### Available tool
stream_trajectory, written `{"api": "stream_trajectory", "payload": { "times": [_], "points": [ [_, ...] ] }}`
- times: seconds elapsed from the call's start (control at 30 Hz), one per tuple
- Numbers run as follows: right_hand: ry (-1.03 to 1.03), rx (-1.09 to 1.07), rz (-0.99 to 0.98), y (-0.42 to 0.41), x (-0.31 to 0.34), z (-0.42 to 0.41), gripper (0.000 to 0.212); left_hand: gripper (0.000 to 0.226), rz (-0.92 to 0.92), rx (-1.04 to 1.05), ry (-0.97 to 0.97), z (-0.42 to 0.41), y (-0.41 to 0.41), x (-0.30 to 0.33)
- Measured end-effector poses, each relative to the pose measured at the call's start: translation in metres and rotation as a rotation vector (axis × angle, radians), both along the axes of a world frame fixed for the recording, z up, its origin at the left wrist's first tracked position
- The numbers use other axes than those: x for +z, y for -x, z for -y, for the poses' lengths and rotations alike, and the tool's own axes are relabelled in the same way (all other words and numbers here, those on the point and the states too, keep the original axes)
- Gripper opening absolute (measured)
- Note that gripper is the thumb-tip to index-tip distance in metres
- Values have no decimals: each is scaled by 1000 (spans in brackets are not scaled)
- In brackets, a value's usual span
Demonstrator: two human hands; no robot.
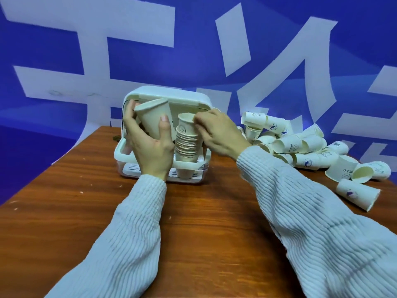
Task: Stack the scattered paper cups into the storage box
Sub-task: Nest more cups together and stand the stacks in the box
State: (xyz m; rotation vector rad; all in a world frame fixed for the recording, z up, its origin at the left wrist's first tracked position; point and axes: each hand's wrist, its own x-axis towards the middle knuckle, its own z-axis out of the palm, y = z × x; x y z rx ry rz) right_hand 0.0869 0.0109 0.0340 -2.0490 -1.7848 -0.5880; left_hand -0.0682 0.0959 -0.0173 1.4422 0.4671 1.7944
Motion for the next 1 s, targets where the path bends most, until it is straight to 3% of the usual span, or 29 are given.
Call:
{"api": "stream_trajectory", "payload": {
  "times": [0.1,0.17,0.33,0.4,0.47,0.53,0.6,1.0],
  "points": [
    [132,-44,94,2,-22,-4,33,66,-35,-16,-17,5,-1,1],
    [138,-90,15,3,-35,-4,49,65,-46,-56,-27,9,-1,3],
    [40,-18,-341,15,-42,-3,22,64,-74,-154,-34,14,-10,15],
    [-80,-2,-442,17,-49,-5,37,63,-81,-164,-55,7,-16,22],
    [-207,-8,-599,20,-51,-6,66,60,-147,-160,-82,-2,-23,29],
    [-245,-6,-714,20,-49,-8,96,60,-260,-165,-102,-9,-29,32],
    [-238,8,-759,18,-49,-11,111,60,-368,-164,-151,-15,-33,31],
    [-262,67,-1001,13,-60,-17,128,60,-482,-163,-191,-22,-36,36]
  ]
}}
